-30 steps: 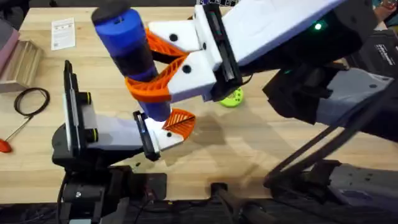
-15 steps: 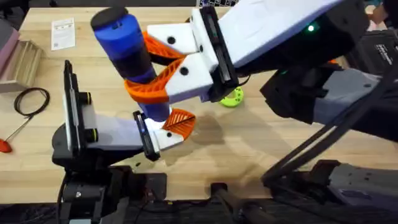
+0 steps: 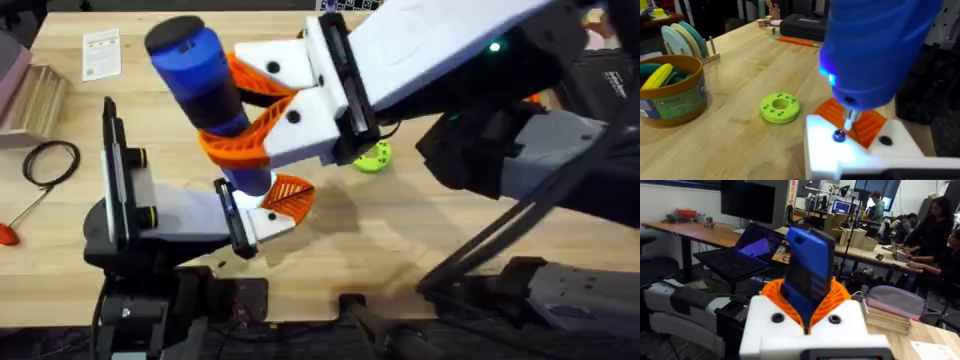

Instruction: Pick up the gripper from the table and insert it into the empty holder that is missing its gripper. Then pick up a screw, insert it into the mounting hole, and use the screwdriver to tighten it. Finally, clean up the table by picking up the vegetable and placing it into the bucket.

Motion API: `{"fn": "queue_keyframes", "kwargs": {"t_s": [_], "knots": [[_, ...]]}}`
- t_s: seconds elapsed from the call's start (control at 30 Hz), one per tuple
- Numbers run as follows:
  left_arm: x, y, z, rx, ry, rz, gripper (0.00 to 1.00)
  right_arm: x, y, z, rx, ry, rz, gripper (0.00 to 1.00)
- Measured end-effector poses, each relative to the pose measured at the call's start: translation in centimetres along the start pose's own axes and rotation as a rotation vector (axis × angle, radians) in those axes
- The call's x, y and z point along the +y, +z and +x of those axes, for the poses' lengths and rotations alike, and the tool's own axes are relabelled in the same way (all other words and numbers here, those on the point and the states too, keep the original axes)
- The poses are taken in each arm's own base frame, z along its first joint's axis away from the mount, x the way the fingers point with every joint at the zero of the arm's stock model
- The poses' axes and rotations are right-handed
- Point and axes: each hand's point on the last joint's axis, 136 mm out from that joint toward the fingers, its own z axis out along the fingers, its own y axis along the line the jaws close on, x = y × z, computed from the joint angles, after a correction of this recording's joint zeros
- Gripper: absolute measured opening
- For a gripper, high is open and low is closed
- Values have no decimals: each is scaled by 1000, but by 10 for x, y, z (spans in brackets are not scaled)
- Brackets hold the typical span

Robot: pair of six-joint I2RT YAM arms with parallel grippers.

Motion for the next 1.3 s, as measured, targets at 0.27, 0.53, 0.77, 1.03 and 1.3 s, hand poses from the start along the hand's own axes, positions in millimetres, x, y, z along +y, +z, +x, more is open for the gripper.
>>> {"fn": "queue_keyframes", "kwargs": {"t_s": [0.27, 0.53, 0.77, 1.03, 1.3], "knots": [[0, 0, 0, 0, 0, 0, 9, -2, 2, 9, 12, 10, 0, 25], [0, 0, 0, 0, 0, 0, 9, -1, 2, 2, -12, -39, -4, 25], [0, 0, 0, 0, 0, 0, 9, 1, 1, -9, -47, -77, -12, 25], [0, 0, 0, 0, 0, 0, 9, 7, 1, -5, -33, -56, -49, 25], [0, 0, 0, 0, 0, 0, 9, 7, 0, 0, -13, -33, -55, 25]]}}
